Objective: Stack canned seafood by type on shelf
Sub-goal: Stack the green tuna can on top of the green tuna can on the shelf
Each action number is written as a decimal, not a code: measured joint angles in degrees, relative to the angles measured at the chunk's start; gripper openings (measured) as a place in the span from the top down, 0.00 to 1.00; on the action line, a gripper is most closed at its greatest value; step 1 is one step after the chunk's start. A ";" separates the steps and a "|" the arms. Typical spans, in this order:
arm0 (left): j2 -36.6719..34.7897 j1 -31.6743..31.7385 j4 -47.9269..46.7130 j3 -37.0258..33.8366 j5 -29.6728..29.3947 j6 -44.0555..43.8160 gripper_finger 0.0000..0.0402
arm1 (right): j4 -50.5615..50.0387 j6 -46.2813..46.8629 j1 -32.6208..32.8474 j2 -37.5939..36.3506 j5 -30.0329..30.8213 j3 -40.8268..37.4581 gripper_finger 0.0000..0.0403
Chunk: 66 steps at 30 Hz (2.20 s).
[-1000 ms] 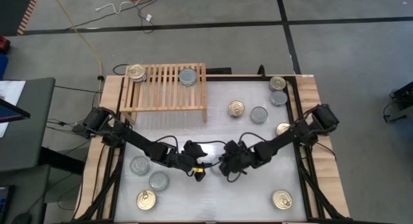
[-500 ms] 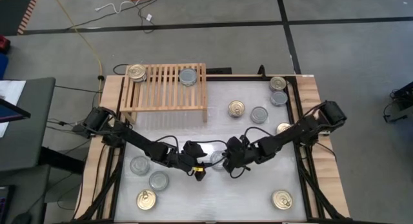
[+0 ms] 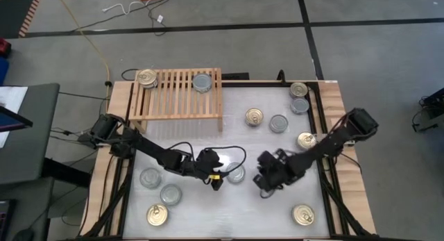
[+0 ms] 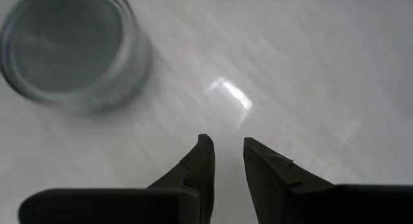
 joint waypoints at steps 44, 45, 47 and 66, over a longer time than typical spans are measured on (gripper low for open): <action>-0.02 2.16 -1.79 -0.02 -0.26 -2.27 0.43 | 60.55 -2.26 4.03 -2.12 15.71 -23.16 0.73; -0.02 2.16 -1.79 -0.02 -0.33 -2.11 0.43 | 60.42 -2.99 3.67 -1.26 15.73 -22.24 0.73; -0.02 2.16 -1.96 -0.02 -0.37 -2.04 0.43 | 59.93 -3.17 2.89 0.33 15.74 -20.27 0.73; -0.02 2.08 -2.28 -0.02 -0.44 -1.84 0.43 | 60.12 -2.77 0.77 13.59 13.17 -10.94 0.73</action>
